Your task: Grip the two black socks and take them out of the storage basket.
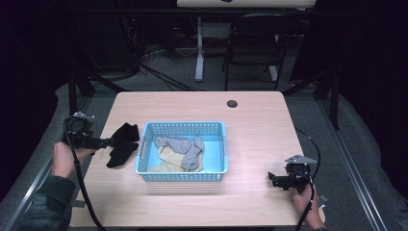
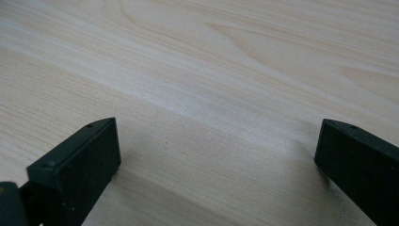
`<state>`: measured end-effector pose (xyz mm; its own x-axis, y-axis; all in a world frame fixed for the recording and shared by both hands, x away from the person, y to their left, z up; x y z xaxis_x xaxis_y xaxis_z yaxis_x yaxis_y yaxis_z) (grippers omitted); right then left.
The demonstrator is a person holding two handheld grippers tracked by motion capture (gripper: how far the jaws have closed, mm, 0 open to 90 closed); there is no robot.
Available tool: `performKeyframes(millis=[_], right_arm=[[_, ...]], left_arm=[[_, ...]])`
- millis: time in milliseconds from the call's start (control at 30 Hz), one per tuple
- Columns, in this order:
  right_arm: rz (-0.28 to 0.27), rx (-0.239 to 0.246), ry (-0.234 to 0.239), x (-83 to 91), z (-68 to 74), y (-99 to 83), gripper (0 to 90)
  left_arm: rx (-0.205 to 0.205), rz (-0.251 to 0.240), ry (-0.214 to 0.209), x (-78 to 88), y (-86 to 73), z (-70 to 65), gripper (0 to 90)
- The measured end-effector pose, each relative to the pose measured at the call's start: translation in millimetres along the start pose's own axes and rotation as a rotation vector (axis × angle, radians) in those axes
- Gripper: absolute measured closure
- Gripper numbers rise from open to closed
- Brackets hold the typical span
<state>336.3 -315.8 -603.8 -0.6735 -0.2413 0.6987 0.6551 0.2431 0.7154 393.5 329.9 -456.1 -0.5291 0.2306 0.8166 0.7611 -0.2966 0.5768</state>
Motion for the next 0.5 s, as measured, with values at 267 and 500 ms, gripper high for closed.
performKeyframes(millis=[267,500], right_arm=[[0.001,0.000,0.001,0.1,0.0,0.0,0.0],[0.001,0.000,0.001,0.1,0.0,0.0,0.0]], left_arm=[[-0.002,-0.022,0.011,7.4,-24.0,-6.0,10.2],[0.020,-0.002,0.020,-1.3,-52.8,-6.1,4.0]])
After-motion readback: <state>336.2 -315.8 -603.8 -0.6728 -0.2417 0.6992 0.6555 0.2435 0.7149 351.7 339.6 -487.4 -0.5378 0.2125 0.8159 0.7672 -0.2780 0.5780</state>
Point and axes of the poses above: each handheld gripper's, and its own axes: x roughly backward along the jaws, y roughly out of its top, z roughly to its left, the point moved 2 cm from there along -x, roughly forward along the jaws, and after that the axes turned 1 degree about -y, right-handed, at the moved point
